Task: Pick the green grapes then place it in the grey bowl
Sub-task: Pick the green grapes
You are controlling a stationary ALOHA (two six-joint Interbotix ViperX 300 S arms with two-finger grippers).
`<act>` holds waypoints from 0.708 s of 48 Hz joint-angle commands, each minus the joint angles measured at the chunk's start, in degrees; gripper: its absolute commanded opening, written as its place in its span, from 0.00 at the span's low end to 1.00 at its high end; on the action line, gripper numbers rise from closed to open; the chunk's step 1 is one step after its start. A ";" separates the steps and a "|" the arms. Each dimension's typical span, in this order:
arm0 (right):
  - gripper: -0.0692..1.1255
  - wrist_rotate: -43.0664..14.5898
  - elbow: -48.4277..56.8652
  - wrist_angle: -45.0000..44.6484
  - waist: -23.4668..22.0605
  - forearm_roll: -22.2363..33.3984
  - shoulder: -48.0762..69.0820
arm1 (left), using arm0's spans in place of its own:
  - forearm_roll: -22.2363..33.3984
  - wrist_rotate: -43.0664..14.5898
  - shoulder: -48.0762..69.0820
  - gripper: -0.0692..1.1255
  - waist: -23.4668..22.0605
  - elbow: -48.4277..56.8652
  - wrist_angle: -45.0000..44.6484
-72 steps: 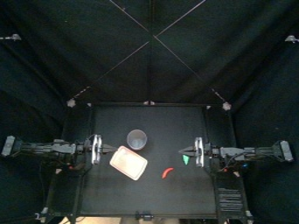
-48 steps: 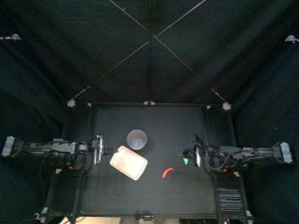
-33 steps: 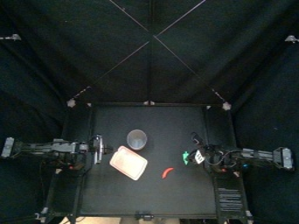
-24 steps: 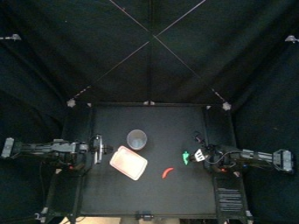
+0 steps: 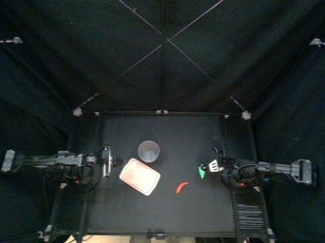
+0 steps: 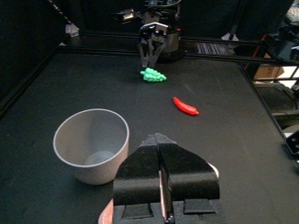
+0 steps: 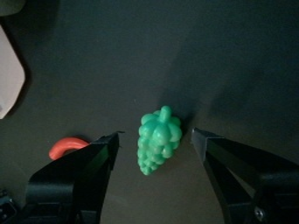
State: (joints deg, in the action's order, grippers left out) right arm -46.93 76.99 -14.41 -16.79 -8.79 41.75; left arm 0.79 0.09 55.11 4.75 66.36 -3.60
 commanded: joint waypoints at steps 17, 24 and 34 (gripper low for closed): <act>0.87 0.00 -3.25 3.52 2.20 -0.18 -11.95 | 2.02 -0.09 -0.26 0.14 0.00 -0.70 0.26; 0.81 -0.09 -5.54 3.52 4.48 -0.70 -12.48 | 2.37 -0.18 -0.26 0.14 0.00 -0.70 0.26; 0.62 0.00 -7.91 3.52 6.77 -0.26 -13.10 | 2.37 -0.18 -0.26 0.14 0.09 -0.70 0.26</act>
State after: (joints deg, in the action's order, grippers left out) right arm -46.93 70.66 -11.25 -10.55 -9.14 28.74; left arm 3.08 0.00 55.11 4.66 66.36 -3.60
